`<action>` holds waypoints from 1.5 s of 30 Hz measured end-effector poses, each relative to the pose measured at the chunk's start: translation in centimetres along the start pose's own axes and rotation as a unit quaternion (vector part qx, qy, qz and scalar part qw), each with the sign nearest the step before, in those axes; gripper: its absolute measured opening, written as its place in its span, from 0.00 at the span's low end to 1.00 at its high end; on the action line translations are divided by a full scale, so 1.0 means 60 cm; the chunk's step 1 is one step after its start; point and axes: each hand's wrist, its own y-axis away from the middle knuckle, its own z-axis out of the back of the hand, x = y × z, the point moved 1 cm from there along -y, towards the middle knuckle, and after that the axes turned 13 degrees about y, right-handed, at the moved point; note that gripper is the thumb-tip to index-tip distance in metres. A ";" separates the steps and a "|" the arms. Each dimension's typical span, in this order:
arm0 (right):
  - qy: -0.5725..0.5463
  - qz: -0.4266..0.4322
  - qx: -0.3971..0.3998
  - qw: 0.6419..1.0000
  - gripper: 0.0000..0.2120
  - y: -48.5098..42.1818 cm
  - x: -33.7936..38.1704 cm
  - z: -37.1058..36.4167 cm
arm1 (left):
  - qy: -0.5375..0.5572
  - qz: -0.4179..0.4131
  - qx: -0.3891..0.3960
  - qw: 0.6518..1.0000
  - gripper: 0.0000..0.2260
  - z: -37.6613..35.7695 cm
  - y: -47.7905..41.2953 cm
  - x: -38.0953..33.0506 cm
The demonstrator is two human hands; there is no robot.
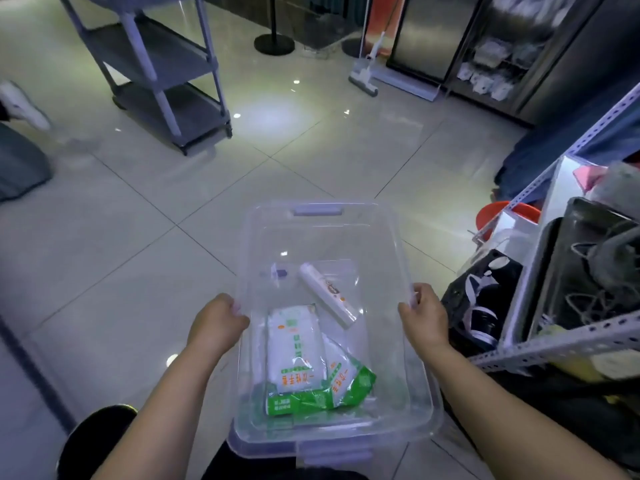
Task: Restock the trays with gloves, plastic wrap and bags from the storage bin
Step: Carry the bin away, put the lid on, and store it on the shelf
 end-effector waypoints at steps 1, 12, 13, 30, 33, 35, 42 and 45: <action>0.002 -0.009 -0.002 1.000 0.11 -0.029 0.016 -0.008 | -0.002 -0.006 0.007 1.000 0.07 0.002 -0.040 -0.017; -0.039 -0.086 -0.047 0.994 0.12 -0.317 0.215 -0.039 | -0.094 -0.080 0.092 0.988 0.09 0.041 -0.437 -0.272; -0.045 -0.096 -0.053 0.993 0.12 -0.338 0.221 -0.038 | -0.098 -0.089 0.095 0.987 0.08 0.035 -0.462 -0.296; -0.034 -0.194 -0.092 0.976 0.12 -0.823 0.068 0.092 | -0.183 -0.176 0.171 0.952 0.08 -0.334 -0.718 -0.745; -0.029 -0.224 -0.084 0.971 0.14 -0.895 0.037 0.133 | -0.192 -0.196 0.179 0.945 0.08 -0.402 -0.750 -0.826; -0.033 -0.231 -0.090 0.968 0.15 -0.932 0.018 0.154 | -0.196 -0.201 0.186 0.942 0.08 -0.441 -0.770 -0.868; -0.047 -0.307 -0.098 0.945 0.15 -1.044 -0.048 0.189 | -0.224 -0.243 0.260 0.907 0.08 -0.612 -0.872 -0.999; -0.039 -0.348 -0.104 0.931 0.15 -1.091 -0.075 0.194 | -0.253 -0.268 0.310 0.876 0.08 -0.701 -0.922 -1.057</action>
